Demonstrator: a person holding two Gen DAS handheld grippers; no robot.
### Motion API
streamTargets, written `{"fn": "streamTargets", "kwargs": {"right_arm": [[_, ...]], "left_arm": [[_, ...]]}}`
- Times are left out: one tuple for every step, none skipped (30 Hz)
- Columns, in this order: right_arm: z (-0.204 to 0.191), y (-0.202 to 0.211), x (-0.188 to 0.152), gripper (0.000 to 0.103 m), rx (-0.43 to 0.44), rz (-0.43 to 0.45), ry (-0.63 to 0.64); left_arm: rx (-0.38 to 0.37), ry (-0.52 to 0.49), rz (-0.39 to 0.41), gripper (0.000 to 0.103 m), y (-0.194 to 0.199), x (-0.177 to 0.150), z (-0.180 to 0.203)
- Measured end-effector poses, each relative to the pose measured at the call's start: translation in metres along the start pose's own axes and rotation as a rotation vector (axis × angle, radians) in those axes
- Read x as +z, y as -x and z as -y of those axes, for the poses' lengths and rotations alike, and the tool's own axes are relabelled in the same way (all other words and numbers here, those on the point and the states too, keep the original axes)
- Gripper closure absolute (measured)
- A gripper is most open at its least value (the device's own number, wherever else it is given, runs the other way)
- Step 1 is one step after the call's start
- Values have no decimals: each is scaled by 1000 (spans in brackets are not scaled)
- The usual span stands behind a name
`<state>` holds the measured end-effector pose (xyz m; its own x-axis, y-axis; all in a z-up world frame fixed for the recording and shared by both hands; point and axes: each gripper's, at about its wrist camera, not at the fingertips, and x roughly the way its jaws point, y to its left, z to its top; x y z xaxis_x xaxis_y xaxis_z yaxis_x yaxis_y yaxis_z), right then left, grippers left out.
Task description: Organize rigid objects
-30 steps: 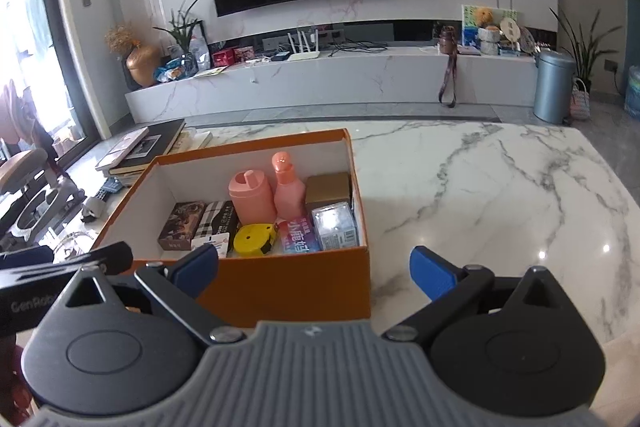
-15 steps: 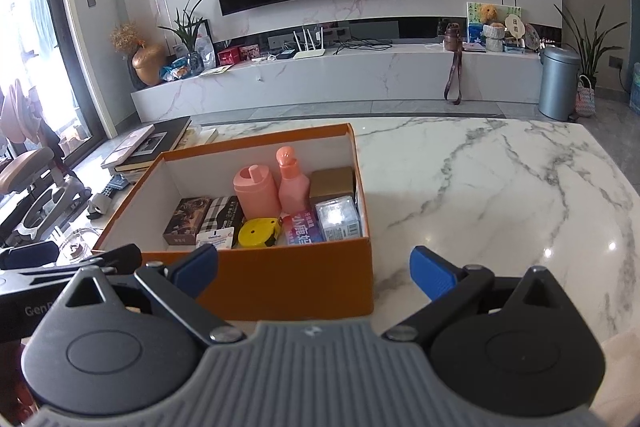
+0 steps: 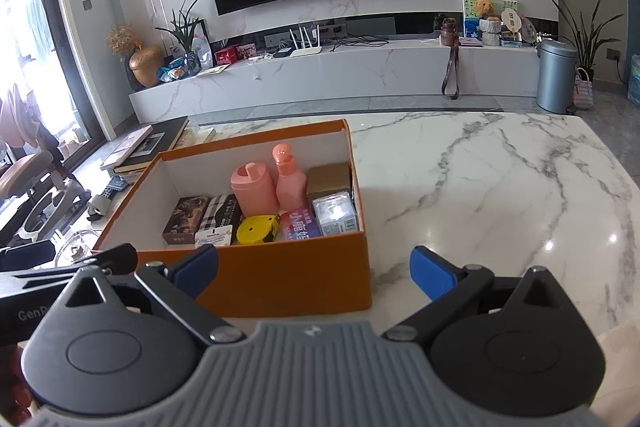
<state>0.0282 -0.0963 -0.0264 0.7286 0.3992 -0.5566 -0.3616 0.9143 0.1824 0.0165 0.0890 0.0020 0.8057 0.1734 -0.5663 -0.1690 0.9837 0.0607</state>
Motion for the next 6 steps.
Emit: {"fn": "streamTargets", "kwargs": {"right_arm": [[0,0,0,2,2,1,1],[0,0,0,2,4,1,2],[-1,1,0,2,5,1,3],[-1,1,0,2,6,1,3],[-1,1,0,2,7,2,2],[0,1,0,2,8,2,1]], "left_arm": [[2,2,0,0,0,0,0],[3,3,1,0,1,0,-1],[3,4,1,0,1,0,-1],[3,5,1,0,2,0,-1],[3,4,2,0,1,0,-1],[2,4,2,0,2,0,-1]]}}
